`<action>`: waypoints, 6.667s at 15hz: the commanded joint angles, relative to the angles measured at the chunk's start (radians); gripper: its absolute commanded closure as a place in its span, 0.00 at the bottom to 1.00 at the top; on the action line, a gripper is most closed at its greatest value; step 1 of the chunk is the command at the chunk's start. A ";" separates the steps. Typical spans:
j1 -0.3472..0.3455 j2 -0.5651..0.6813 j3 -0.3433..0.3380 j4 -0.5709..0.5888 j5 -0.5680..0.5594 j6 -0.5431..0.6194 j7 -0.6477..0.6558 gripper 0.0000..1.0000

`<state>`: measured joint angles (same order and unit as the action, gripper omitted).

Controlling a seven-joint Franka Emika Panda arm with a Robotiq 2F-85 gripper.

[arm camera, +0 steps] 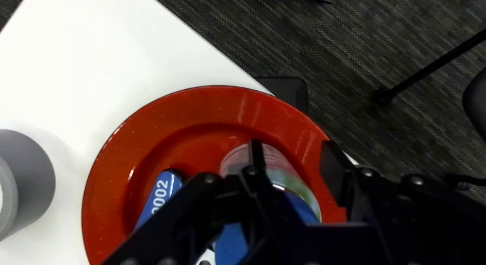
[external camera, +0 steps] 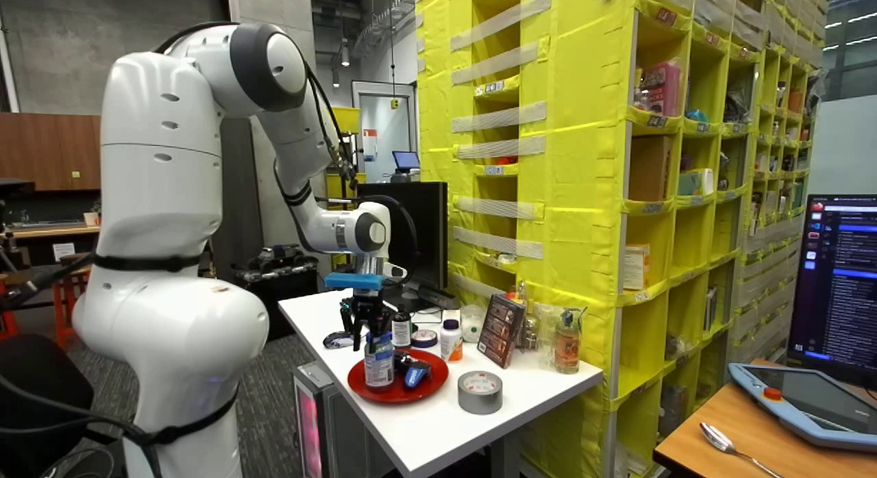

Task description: Remove the container from the orange plate and put it on the white table

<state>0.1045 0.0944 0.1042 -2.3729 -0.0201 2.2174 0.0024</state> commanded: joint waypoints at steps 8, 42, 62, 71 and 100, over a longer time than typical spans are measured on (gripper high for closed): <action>-0.005 -0.022 -0.009 -0.003 -0.024 -0.021 0.000 0.00; 0.002 0.051 -0.019 0.072 -0.080 0.034 0.007 0.25; 0.052 -0.146 0.033 0.201 -0.288 -0.239 -0.011 0.59; 0.119 -0.040 0.123 0.295 -0.199 -0.180 -0.063 0.59; 0.151 0.313 0.085 0.594 -0.153 -0.270 -0.038 0.59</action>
<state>0.2571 0.4049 0.1907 -1.7995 -0.1931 1.9729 -0.0335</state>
